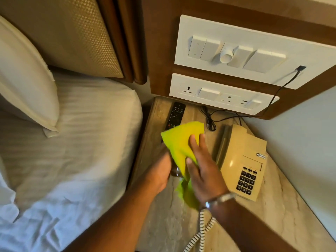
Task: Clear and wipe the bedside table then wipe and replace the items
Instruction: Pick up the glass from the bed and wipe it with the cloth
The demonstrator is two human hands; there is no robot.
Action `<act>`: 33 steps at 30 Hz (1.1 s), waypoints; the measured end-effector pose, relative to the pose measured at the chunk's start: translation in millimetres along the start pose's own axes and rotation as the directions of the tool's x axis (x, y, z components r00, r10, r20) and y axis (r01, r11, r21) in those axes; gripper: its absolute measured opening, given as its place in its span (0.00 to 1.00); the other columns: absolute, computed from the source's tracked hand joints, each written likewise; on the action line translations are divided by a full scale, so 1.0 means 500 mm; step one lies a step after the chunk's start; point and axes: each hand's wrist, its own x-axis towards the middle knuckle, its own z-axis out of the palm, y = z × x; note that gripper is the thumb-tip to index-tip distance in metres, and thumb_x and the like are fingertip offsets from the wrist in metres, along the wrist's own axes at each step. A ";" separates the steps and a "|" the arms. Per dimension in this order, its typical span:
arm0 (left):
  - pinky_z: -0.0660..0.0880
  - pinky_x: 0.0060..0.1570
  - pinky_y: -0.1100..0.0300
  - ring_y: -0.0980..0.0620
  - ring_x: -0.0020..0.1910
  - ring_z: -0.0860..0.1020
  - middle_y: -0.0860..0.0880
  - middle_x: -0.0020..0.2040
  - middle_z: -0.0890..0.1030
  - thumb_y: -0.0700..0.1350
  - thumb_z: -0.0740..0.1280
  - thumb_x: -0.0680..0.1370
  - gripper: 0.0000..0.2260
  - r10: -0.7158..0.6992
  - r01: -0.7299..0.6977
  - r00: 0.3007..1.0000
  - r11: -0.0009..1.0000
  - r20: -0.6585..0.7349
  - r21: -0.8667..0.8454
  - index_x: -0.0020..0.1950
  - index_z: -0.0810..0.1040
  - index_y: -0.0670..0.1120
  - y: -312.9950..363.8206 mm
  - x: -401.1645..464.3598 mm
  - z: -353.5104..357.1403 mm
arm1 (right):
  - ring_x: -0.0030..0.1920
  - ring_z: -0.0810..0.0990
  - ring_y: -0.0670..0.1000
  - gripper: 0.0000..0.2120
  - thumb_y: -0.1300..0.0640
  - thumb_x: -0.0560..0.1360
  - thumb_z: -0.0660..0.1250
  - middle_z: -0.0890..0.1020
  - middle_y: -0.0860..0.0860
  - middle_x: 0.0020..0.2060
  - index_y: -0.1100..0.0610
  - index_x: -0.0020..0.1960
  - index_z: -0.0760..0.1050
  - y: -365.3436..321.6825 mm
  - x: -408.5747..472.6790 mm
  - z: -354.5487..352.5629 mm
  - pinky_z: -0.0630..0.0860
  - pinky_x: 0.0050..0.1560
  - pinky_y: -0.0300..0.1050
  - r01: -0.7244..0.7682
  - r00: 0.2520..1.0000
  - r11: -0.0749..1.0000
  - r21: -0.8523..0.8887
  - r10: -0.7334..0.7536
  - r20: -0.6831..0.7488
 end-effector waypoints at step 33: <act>0.79 0.43 0.55 0.47 0.47 0.85 0.42 0.52 0.86 0.68 0.50 0.80 0.29 -0.199 0.186 0.974 0.976 -0.109 -0.115 0.56 0.83 0.50 -0.002 0.018 0.022 | 0.74 0.50 0.40 0.25 0.50 0.80 0.54 0.51 0.47 0.75 0.47 0.75 0.49 0.030 -0.035 0.022 0.55 0.72 0.35 -0.078 0.993 0.994 0.076 0.084 -0.081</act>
